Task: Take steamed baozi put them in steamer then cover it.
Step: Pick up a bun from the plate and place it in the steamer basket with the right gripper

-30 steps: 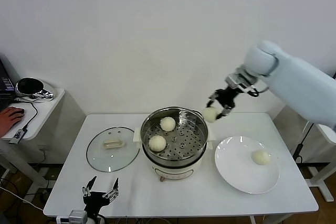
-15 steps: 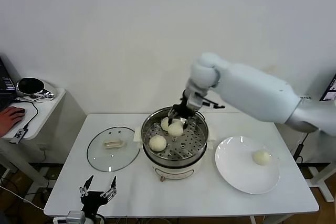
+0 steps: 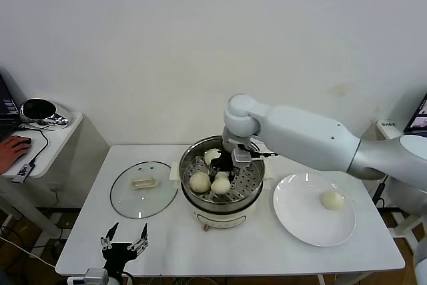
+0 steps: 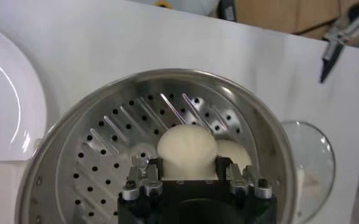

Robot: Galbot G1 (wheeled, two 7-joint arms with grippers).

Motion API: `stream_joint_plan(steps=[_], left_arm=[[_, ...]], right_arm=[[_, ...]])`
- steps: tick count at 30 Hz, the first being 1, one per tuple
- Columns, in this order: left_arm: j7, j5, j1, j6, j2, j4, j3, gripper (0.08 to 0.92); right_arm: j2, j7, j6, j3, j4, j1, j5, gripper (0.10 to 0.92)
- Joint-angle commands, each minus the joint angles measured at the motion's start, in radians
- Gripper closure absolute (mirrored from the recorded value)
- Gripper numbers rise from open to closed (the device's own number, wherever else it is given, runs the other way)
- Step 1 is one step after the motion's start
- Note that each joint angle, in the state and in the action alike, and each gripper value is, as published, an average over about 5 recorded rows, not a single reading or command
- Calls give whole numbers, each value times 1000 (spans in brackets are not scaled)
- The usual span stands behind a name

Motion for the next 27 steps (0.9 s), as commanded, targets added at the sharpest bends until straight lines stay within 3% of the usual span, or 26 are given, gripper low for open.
stream_joint_plan(steps=[1, 21, 27], left_arm=[[1, 1, -1, 0, -1, 1, 0, 177], [1, 1, -7, -1, -4, 8, 6, 177], [1, 0, -9, -1, -3, 9, 7, 177]], right_arm=[[7, 15, 43, -20, 19, -17, -63, 487], [-2, 29, 43, -34, 33, -29, -60, 478], [-6, 64, 42, -35, 33, -23, -73, 373]])
